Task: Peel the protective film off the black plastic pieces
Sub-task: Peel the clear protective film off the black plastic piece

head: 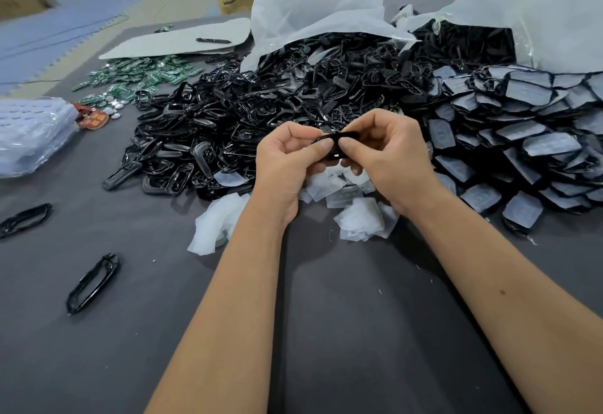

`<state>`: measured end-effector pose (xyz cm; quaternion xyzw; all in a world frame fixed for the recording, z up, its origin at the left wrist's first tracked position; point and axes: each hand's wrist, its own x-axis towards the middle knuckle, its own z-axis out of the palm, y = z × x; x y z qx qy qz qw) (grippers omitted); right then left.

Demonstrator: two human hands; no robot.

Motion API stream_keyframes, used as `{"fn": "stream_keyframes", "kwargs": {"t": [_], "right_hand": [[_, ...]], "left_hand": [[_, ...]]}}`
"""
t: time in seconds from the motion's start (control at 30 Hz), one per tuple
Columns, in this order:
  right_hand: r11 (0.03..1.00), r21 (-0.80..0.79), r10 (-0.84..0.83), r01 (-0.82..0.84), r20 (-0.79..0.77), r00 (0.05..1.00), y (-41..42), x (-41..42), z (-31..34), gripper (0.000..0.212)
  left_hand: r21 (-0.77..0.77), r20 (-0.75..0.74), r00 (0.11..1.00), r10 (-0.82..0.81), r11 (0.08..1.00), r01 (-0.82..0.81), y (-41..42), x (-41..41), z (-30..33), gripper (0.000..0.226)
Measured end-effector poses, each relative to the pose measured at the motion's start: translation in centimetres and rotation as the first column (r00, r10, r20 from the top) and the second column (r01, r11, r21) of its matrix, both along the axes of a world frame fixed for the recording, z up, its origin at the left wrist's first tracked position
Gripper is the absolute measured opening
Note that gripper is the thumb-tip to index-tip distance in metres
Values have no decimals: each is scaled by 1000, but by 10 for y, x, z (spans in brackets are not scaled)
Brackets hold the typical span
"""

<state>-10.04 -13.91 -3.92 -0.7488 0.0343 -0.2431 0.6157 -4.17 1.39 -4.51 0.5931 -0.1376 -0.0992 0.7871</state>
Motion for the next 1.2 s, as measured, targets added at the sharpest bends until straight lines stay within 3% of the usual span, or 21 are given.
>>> {"fn": "stream_keyframes", "kwargs": {"t": [0.07,0.17,0.27,0.37,0.47,0.53,0.6,0.67,0.73,0.8,0.87,0.97,1.2], "right_hand": [[989,-133,-58,59,12,998,0,0,1,11],[887,-411,-189,211,96,977,4,-1,0,9],[835,-483,-227,263,133,965,7,-4,2,13],[786,-540,-263,300,147,954,2,-6,5,30],[755,-655,-87,41,-37,996,-5,-7,10,35],[626,-754,-36,-197,-280,959,-7,-7,12,41],[549,-776,-59,-309,-405,912,-9,-7,13,46],[580,-740,-7,-341,-424,906,-10,-9,13,42],[700,-647,95,-301,-334,938,-10,-9,12,36],[877,-429,169,-219,-153,974,-10,-8,10,35],[973,-145,178,-179,-18,984,-10,-7,8,29],[985,77,153,-154,18,988,-8,-5,6,11],[975,189,115,-119,30,993,-8,-2,0,21]], "left_hand": [[16,7,1000,-1,1000,1,-2,-2,0,23],[99,70,996,56,993,-62,-5,-4,-2,22],[145,130,986,109,981,-128,-6,-3,-3,26],[164,179,969,168,966,-198,-6,-2,-3,25],[163,177,937,300,930,-328,-5,3,-4,25],[142,120,916,384,906,-398,-4,7,-4,26],[115,71,910,409,903,-414,-5,9,-4,26],[107,51,913,406,906,-409,-6,10,-4,25],[107,55,912,406,906,-409,-7,10,-5,25],[107,59,912,407,905,-411,-6,10,-5,24],[116,66,912,406,904,-411,-5,10,-5,23],[142,94,927,364,916,-374,-5,8,-4,21],[135,137,960,246,955,-264,-9,5,-1,28]]}}
